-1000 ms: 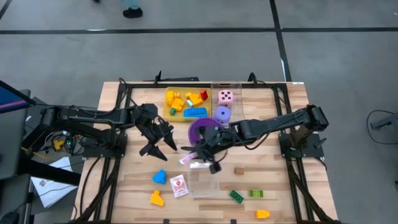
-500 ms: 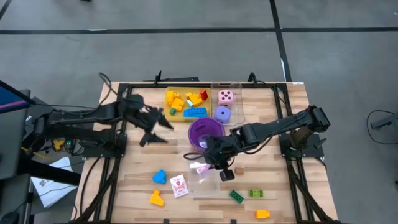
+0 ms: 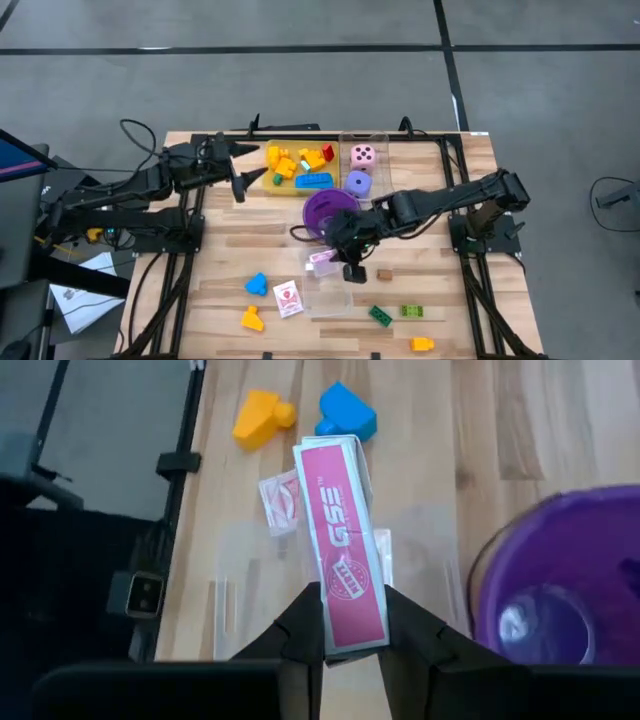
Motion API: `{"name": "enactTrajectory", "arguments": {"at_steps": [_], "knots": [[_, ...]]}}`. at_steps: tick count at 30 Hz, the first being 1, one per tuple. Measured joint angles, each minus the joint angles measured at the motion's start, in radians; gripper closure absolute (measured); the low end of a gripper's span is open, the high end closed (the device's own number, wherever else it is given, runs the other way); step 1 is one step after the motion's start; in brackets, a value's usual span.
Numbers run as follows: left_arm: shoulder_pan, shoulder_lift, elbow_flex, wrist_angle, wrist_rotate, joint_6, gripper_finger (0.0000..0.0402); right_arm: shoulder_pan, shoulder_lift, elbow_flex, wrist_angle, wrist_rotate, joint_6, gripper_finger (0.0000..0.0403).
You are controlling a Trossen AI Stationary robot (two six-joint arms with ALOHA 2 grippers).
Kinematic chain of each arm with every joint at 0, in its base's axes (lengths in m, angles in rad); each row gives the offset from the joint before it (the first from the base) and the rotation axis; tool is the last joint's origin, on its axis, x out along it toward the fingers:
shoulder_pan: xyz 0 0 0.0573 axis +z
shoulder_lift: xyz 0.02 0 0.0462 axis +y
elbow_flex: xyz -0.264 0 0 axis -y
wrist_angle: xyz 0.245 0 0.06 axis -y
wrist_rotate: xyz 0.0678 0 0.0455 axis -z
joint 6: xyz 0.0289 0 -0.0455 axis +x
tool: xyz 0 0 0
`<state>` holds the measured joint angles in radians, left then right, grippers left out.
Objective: Pick & Place Toys
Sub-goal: Put the pink deck of cards into the bottom transparent bin
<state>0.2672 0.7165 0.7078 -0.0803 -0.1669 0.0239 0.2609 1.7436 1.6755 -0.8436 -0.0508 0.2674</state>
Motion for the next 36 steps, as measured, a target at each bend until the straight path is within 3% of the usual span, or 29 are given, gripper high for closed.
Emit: {"name": "enactTrajectory", "arguments": {"at_steps": [8, 14, 27, 36], "knots": [[-0.004, 0.038, 0.001, 0.068, 0.041, 0.049, 0.0103, 0.132, 0.112, -0.015, 0.069, 0.203, 0.005, 0.0343], [-0.011, 0.072, -0.002, 0.062, 0.044, 0.058, 0.0103, 0.17, 0.142, -0.014, 0.132, 0.309, 0.074, 0.0343], [-0.027, 0.113, -0.001, 0.079, 0.068, 0.083, 0.0103, 0.208, 0.128, -0.24, 0.364, 0.315, 0.204, 0.0341], [-0.048, 0.113, -0.001, 0.082, 0.069, 0.085, 0.0104, 0.235, 0.127, -0.248, 0.347, 0.38, 0.232, 0.034]]}}
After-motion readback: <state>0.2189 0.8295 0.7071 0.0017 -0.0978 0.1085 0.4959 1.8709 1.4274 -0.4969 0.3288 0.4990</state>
